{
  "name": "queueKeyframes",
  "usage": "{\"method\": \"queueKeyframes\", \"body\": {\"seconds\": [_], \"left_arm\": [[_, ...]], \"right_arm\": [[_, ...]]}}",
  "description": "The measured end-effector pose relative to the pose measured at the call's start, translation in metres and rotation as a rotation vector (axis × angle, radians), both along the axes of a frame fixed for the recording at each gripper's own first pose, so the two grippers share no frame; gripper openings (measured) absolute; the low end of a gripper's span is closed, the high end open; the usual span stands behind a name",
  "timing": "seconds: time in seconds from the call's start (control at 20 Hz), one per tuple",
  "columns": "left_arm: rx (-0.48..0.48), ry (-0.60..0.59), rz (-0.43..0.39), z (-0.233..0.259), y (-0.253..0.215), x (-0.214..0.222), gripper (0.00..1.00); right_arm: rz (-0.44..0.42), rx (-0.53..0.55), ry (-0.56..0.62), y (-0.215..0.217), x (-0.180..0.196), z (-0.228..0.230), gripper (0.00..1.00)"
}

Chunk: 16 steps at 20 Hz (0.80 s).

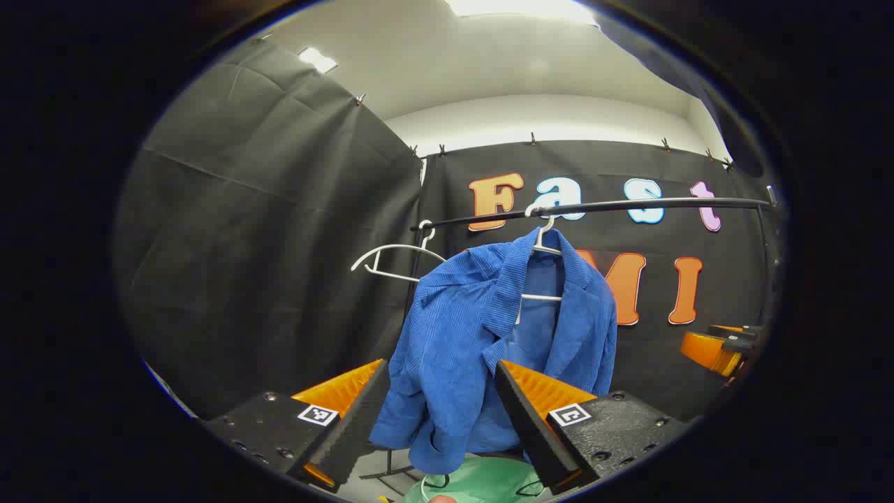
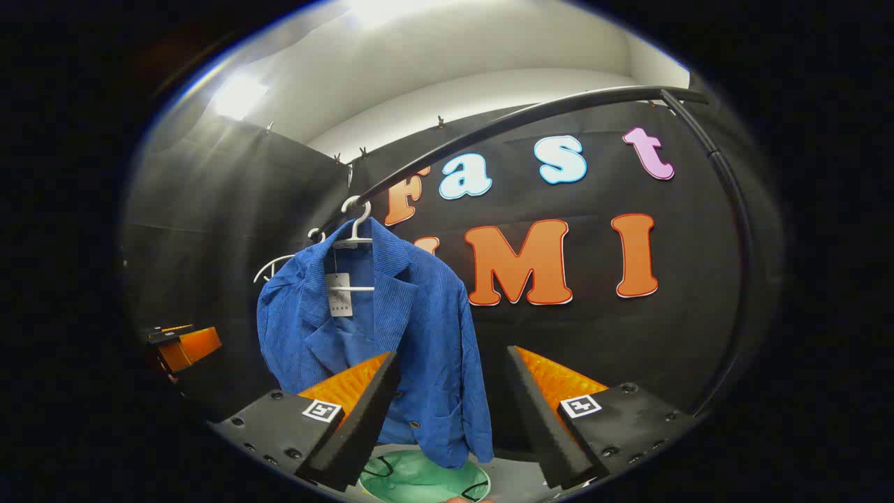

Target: Grasp the clothes on the hanger with both hands and then place them into the laundry hamper below.

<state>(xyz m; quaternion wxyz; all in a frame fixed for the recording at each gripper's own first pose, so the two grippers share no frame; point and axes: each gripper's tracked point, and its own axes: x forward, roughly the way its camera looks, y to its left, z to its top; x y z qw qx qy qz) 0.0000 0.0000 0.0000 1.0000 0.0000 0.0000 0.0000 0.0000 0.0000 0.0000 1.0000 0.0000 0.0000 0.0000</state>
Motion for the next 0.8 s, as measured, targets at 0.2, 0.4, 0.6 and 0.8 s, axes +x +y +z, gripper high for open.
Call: {"method": "queueKeyframes", "body": {"seconds": [0.2,0.4,0.6,0.8], "left_arm": [[0.005,0.007,0.006,-0.002,0.007,-0.002,0.92],[0.011,0.016,0.006,-0.004,0.009,0.000,0.95],[0.017,0.014,0.010,-0.004,0.012,0.001,0.95],[0.013,0.014,0.014,-0.004,0.014,0.000,0.92]], "right_arm": [[0.002,-0.011,-0.008,0.005,-0.002,0.001,0.94],[0.009,-0.013,0.003,0.011,-0.003,-0.004,0.98],[0.007,-0.008,0.011,0.011,-0.004,-0.008,0.98],[0.003,-0.004,0.017,0.009,-0.006,-0.009,0.98]]}}
